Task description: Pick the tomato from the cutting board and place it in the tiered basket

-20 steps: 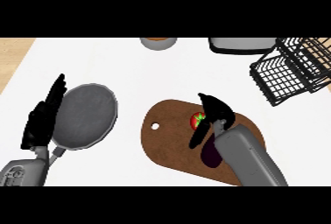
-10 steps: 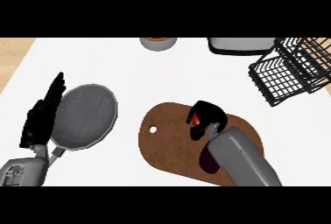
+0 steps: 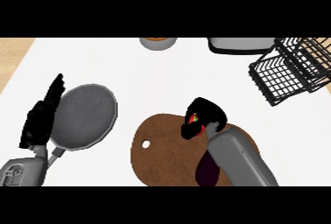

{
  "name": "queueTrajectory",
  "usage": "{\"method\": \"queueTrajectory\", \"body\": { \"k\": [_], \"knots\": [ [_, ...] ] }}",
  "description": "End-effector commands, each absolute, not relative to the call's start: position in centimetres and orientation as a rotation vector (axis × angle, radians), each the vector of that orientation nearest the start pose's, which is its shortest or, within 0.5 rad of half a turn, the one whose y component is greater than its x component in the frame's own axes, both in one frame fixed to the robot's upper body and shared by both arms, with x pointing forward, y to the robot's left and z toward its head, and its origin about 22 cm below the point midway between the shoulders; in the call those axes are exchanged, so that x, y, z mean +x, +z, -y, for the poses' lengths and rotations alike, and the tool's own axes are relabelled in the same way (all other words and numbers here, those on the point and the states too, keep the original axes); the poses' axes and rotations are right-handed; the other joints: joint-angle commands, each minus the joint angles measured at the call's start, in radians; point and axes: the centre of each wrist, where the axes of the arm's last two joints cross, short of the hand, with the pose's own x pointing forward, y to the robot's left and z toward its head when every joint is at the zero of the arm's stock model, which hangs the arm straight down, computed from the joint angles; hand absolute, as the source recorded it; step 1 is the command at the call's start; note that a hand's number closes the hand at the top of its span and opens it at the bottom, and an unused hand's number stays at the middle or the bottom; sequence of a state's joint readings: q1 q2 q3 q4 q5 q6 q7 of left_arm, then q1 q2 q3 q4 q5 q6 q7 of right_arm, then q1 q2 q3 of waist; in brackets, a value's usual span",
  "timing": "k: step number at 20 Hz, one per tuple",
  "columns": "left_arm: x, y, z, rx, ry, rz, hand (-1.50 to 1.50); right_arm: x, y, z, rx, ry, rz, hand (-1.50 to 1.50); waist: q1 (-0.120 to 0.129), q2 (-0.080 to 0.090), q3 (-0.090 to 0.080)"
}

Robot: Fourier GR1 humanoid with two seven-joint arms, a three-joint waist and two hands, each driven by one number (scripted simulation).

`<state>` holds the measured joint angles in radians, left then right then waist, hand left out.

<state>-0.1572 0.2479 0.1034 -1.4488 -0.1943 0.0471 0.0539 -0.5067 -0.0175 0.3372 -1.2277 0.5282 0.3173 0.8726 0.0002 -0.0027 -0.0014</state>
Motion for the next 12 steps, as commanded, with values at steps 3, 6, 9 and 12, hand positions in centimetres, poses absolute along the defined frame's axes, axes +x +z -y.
{"method": "queueTrajectory", "body": {
  "k": [3,6,9,12],
  "knots": [
    [27.5,2.3,-30.1,0.451,-0.219,1.529,0.0,28.5,5.1,11.1,-0.42,1.178,0.996,1.5,-0.013,-0.002,0.001],
    [27.2,3.1,-30.0,0.456,-0.219,1.514,0.0,25.0,5.7,11.1,-0.39,1.37,1.181,1.5,-0.028,-0.014,0.003],
    [26.7,2.5,-31.0,0.451,-0.197,1.508,0.0,23.4,8.0,15.4,-0.414,1.216,1.365,1.5,-0.034,-0.007,0.002],
    [27.3,3.2,-30.1,0.459,-0.205,1.524,0.0,22.2,11.0,17.3,-0.445,1.011,1.555,1.5,-0.049,-0.01,0.003]
  ]
}}
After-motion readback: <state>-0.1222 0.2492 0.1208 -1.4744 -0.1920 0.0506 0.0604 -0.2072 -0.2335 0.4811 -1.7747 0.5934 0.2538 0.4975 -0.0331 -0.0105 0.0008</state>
